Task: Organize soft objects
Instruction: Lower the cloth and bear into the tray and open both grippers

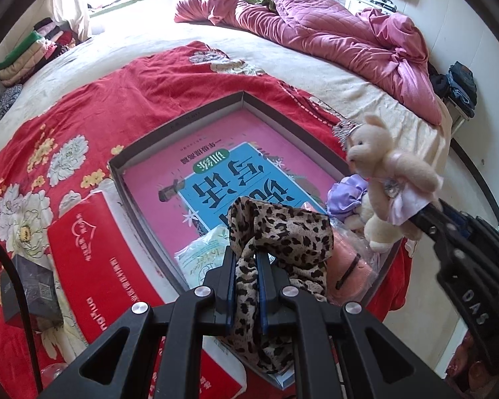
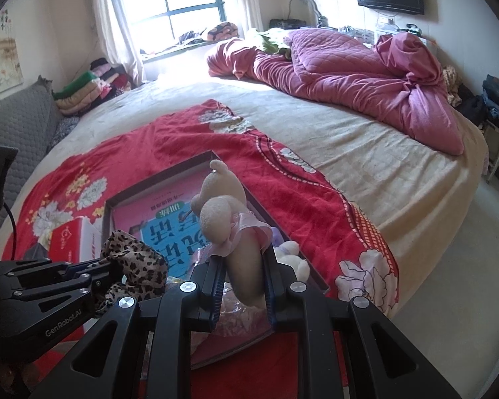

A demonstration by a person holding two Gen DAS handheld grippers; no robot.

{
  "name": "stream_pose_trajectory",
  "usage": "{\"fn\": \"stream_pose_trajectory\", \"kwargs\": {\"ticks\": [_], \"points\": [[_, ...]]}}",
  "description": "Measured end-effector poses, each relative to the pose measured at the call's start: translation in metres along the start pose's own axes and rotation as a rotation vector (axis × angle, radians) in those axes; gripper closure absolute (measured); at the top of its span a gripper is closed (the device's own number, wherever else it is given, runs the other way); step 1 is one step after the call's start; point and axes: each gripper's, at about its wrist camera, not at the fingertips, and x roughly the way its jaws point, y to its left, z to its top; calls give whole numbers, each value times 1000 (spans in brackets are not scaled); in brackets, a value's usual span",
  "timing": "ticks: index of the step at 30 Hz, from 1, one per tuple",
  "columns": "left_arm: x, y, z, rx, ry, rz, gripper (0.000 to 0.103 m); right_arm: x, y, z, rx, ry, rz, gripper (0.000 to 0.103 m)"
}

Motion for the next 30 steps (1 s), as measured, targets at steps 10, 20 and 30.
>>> {"fn": "stream_pose_trajectory", "kwargs": {"ticks": [10, 20, 30], "points": [[17, 7, 2, -11, 33, -12, 92, 33, 11, -4, -78, 30, -47, 81], [26, 14, 11, -25, 40, -14, 92, 48, 15, -8, -62, 68, 15, 80], [32, 12, 15, -27, 50, -19, 92, 47, 12, -10, -43, 70, 25, 73]]}}
